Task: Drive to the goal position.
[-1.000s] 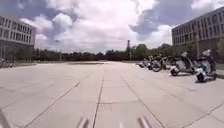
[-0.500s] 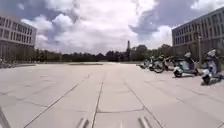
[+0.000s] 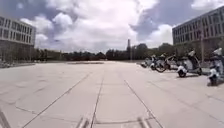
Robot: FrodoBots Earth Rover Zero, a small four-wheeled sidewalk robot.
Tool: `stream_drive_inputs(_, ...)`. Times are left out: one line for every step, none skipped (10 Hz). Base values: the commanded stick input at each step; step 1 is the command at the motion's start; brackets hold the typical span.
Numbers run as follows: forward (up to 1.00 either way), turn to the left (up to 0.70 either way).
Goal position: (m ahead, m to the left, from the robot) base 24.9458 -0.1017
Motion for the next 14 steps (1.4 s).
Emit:
stream_drive_inputs(0.5,0.0)
stream_drive_inputs(0.5,0.0)
stream_drive_inputs(0.5,0.0)
stream_drive_inputs(0.5,0.5)
stream_drive_inputs(0.5,0.45)
stream_drive_inputs(0.5,0.07)
stream_drive_inputs(0.5,0.0)
stream_drive_inputs(0.5,0.0)
stream_drive_inputs(0.5,0.0)
stream_drive_inputs(0.5,0.0)
stream_drive_inputs(0.5,0.0)
stream_drive_inputs(0.5,0.0)
stream_drive_inputs(0.5,0.0)
stream_drive_inputs(0.5,0.0)
